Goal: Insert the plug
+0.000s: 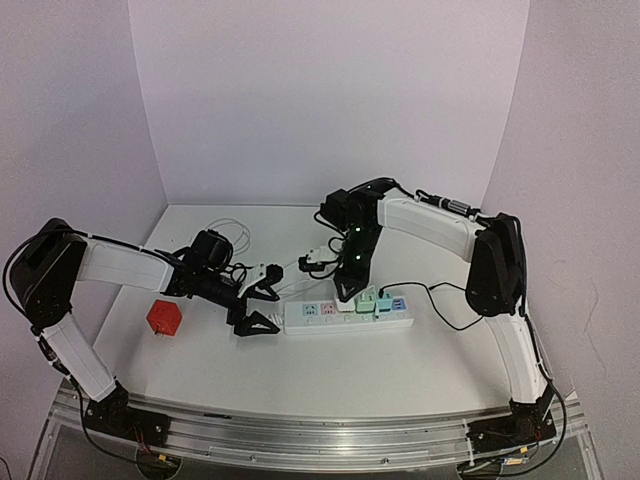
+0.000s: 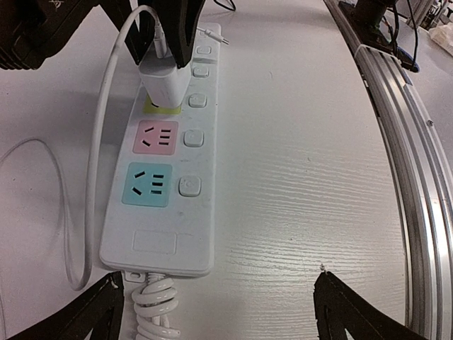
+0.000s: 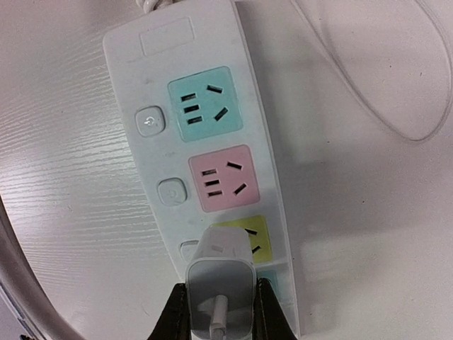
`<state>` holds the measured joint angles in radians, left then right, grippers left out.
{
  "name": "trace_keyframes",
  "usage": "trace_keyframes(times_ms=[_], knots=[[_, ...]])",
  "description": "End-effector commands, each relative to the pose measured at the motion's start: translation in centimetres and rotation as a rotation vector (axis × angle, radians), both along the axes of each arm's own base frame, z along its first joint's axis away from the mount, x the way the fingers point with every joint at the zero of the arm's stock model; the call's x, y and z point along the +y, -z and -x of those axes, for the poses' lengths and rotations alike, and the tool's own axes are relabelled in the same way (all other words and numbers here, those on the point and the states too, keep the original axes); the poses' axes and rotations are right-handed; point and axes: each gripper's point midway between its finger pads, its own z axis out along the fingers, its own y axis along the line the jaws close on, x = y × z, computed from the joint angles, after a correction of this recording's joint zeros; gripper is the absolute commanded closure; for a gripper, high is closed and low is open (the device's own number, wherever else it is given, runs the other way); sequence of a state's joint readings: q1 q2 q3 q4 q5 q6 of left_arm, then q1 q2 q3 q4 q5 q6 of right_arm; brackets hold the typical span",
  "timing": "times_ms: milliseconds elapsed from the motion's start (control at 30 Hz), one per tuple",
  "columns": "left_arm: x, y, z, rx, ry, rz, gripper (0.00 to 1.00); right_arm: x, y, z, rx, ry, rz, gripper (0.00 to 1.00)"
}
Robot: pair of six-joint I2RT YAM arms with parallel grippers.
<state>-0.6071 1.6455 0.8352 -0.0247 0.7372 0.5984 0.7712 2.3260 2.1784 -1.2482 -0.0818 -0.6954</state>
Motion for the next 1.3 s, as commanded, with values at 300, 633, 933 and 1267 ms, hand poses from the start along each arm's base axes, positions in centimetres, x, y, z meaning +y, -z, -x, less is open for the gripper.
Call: trace_keyframes(times_ms=[300, 633, 933, 1267], knots=[[0.0, -0.3, 0.0, -0.027, 0.006, 0.010, 0.07, 0.5, 1.6, 0.0, 0.027, 0.013, -0.008, 1.00], [-0.1, -0.3, -0.2, -0.039, 0.002, 0.013, 0.07, -0.1, 3.3, 1.1, 0.083, 0.008, 0.017, 1.00], [-0.2, -0.8, -0.3, -0.066, 0.004, 0.030, 0.07, -0.3, 4.7, 1.4, 0.103, 0.003, 0.042, 1.00], [-0.3, -1.0, -0.5, -0.080, 0.003, 0.042, 0.06, 1.5, 4.6, 2.2, 0.119, -0.015, 0.003, 1.00]])
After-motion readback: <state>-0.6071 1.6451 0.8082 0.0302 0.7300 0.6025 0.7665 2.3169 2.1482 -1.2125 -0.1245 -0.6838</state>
